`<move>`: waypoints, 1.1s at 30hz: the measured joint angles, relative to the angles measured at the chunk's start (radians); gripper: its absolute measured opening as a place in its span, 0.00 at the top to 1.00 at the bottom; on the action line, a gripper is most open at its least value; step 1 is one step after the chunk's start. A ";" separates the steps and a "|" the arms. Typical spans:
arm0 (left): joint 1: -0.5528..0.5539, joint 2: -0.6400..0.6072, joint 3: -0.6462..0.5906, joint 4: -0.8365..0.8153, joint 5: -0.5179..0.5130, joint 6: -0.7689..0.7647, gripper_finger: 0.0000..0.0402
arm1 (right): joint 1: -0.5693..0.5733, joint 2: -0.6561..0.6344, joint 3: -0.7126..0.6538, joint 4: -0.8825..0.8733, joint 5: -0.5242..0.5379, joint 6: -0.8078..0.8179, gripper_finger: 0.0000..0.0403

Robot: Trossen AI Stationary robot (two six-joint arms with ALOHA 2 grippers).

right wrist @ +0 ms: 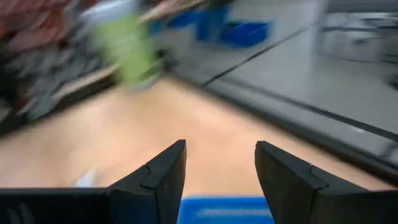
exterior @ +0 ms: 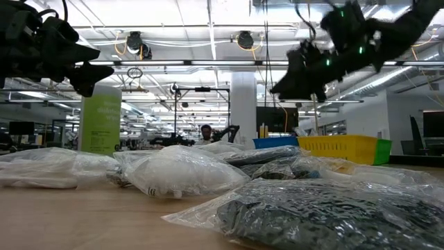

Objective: Pick & Place Travel size toiletries
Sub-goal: Put the blue toothbrush into the orange bin

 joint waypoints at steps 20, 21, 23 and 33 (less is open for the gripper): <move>0.000 0.000 0.000 0.000 0.000 0.000 0.40 | 0.852 0.563 0.745 -1.063 0.134 0.675 0.56; 0.000 0.000 0.000 0.000 0.001 0.000 0.40 | 0.853 0.586 0.747 -1.067 0.129 0.697 0.56; 0.000 0.000 0.000 0.000 0.001 0.000 0.40 | 0.854 0.623 0.749 -1.069 0.107 0.733 0.56; 0.000 0.000 0.000 0.000 0.000 0.000 0.40 | 0.846 0.684 0.751 -1.099 0.021 0.823 0.56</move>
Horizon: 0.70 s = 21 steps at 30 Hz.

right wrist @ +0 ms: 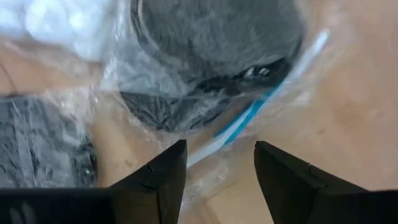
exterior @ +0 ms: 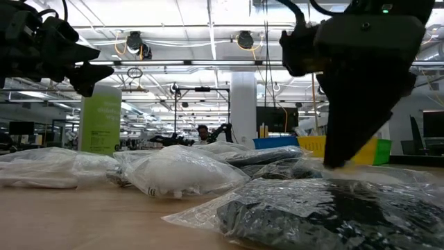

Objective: Pick & Place Travel size toiletries
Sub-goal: Put the blue toothbrush into the orange bin

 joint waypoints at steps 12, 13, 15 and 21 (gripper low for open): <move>0.000 0.000 0.000 0.000 0.000 0.000 0.40 | -0.020 -0.006 -0.058 -0.130 -0.079 0.127 0.65; 0.000 0.000 0.000 0.000 0.000 0.000 0.40 | -0.021 -0.007 -0.061 -0.133 -0.086 0.123 0.68; 0.000 0.000 0.000 0.000 0.000 0.000 0.40 | -0.020 -0.014 -0.062 -0.133 -0.091 0.111 0.75; 0.000 0.000 0.000 0.000 0.000 0.000 0.40 | -0.025 -0.098 -0.069 -0.142 -0.089 0.053 0.97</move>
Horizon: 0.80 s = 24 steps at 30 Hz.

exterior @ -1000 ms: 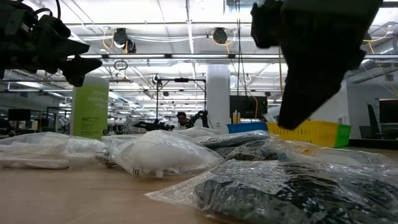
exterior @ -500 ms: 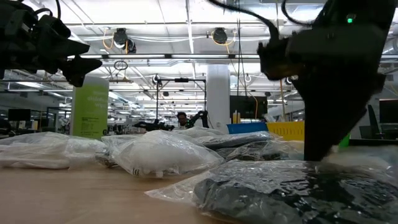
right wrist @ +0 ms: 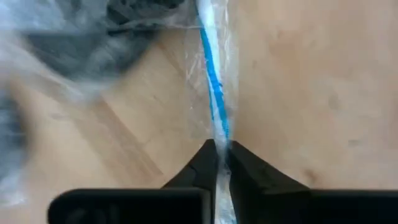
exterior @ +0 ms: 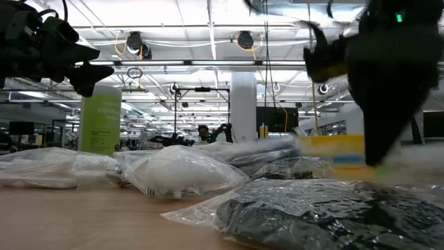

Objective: Pick & Place Travel size toiletries
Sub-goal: Put the blue toothbrush into the orange bin

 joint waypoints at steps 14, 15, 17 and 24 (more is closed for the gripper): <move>0.000 0.000 0.000 0.000 0.000 0.000 0.40 | -0.057 -0.447 -0.027 0.025 0.621 -0.244 0.96; 0.000 0.000 0.000 0.000 0.000 0.000 0.40 | -0.071 -0.476 -0.045 0.030 0.676 -0.266 0.96; 0.000 0.000 0.000 0.000 0.000 0.000 0.40 | -0.114 -0.531 -0.100 0.079 0.753 -0.315 0.96; 0.000 0.000 0.000 0.000 0.000 0.000 0.40 | -0.386 -0.703 -0.473 0.720 0.718 -0.618 0.97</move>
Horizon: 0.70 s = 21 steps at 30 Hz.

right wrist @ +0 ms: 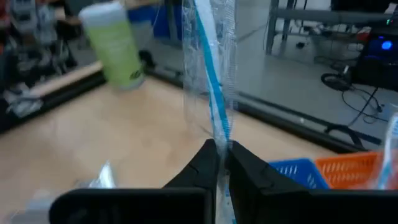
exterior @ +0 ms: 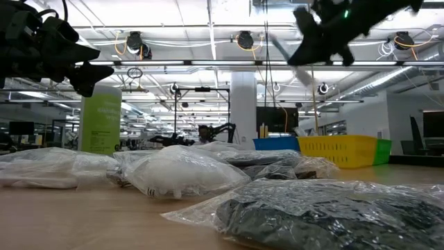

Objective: Pick & Place Travel size toiletries
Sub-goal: Put the blue toothbrush into the orange bin

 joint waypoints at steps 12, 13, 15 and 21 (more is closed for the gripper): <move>0.000 0.000 0.000 0.000 0.000 0.000 0.40 | -0.548 -0.071 -0.329 0.402 -0.160 -0.116 0.97; 0.000 0.000 0.000 0.000 0.000 0.000 0.40 | -0.576 -0.064 -0.345 0.428 -0.192 -0.099 0.97; 0.000 0.000 0.000 0.000 0.000 0.000 0.40 | -0.619 -0.045 -0.372 0.500 -0.245 -0.071 0.97; 0.000 0.000 0.000 0.000 0.000 0.000 0.40 | -0.679 0.054 -0.413 0.685 -0.276 -0.048 0.97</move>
